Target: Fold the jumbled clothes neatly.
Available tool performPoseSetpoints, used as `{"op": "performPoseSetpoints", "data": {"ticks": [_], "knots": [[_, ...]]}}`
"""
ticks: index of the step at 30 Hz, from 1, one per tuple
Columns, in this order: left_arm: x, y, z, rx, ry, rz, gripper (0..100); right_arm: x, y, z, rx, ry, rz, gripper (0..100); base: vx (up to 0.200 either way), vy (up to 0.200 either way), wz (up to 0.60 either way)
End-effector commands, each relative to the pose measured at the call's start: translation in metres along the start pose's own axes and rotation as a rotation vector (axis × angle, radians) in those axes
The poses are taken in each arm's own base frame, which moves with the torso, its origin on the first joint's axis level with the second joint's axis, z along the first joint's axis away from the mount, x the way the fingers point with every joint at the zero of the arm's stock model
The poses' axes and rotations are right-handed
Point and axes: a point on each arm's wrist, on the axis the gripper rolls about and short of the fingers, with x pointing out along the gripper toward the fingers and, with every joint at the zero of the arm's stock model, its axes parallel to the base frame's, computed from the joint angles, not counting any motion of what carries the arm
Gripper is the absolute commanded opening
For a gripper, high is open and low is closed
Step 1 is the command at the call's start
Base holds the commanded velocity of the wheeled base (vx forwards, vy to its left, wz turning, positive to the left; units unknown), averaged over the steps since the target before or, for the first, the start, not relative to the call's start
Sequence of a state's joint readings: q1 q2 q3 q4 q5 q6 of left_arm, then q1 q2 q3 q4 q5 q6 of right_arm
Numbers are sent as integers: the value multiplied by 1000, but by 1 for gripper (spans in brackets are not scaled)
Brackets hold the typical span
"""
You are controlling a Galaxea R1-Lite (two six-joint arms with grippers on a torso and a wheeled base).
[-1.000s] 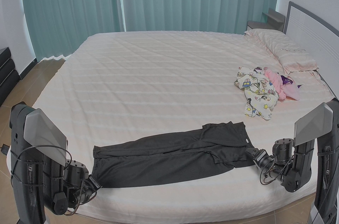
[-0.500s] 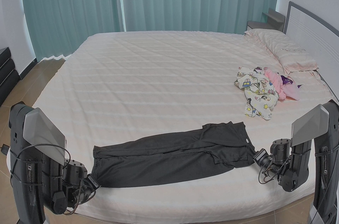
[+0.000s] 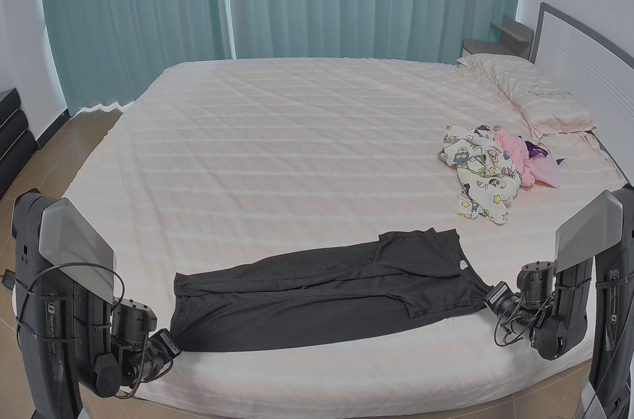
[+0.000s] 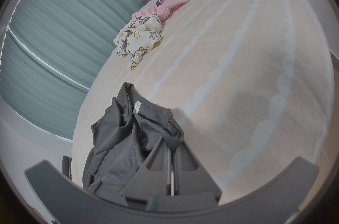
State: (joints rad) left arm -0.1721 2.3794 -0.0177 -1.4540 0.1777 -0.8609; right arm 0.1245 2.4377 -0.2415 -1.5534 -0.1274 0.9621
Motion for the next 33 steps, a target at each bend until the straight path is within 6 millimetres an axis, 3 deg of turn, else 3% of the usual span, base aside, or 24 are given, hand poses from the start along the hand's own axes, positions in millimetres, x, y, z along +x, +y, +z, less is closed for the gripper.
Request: {"op": "performPoseSetpoints", "data": {"ticks": [1,17,18,19,27,33], "knots": [[-6,4,3,8,24,8,0,-4,-3,1,-12,1,-7,0,0,0,0],[-8,12,3,53,83,50,0,-9,-7,-2,-49,35,-17,0,0,0,0],[-7,13,2,54,85,52,100,-9,-7,-2,-51,37,-17,0,0,0,0],[-7,13,2,54,85,52,100,-9,-7,-2,-51,37,-17,100,0,0,0],[-8,13,5,56,76,49,100,-9,-6,2,-44,26,-9,100,0,0,0],[-23,22,36,9,3,4,100,-21,0,35,0,-39,62,100,0,0,0]]}}
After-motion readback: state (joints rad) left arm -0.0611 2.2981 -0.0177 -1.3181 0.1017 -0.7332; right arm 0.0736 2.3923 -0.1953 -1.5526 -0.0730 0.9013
